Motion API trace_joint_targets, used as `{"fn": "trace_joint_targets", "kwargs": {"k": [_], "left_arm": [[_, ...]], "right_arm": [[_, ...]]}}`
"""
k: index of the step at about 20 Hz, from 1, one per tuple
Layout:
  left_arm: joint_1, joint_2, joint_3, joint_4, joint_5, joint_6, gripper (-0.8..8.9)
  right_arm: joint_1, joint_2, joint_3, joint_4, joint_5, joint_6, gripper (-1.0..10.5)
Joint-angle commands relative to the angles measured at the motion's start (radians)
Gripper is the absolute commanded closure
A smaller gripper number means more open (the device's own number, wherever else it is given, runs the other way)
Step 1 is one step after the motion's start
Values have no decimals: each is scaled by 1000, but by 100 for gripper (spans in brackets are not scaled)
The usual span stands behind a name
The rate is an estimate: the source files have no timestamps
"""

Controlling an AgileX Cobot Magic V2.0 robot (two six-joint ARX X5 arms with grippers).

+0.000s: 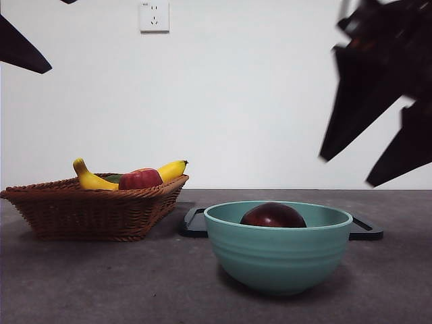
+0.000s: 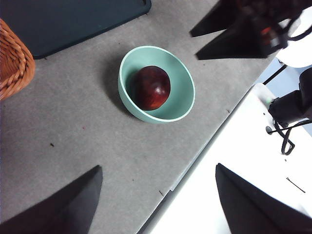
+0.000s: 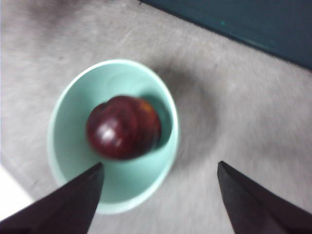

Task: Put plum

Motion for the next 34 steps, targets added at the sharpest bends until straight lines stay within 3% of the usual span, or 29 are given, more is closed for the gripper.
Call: {"fn": "trace_joint_targets", "kwargs": {"k": [1, 6, 12, 20, 25, 34], "left_arm": [[-4, 5, 8, 12, 5, 9, 441], [-4, 5, 8, 11, 5, 9, 441], [-4, 5, 8, 11, 5, 9, 441], [-4, 5, 8, 12, 5, 19, 441], [-4, 5, 8, 11, 5, 19, 440], [-4, 5, 8, 10, 5, 19, 440]], "right_arm": [[39, 69, 5, 51, 56, 28, 654], [82, 193, 5, 124, 128, 42, 689], [103, 253, 5, 178, 127, 43, 940], [92, 231, 73, 169, 128, 79, 939], [21, 253, 193, 153, 150, 80, 939], [-135, 568, 517, 107, 149, 27, 940]]}}
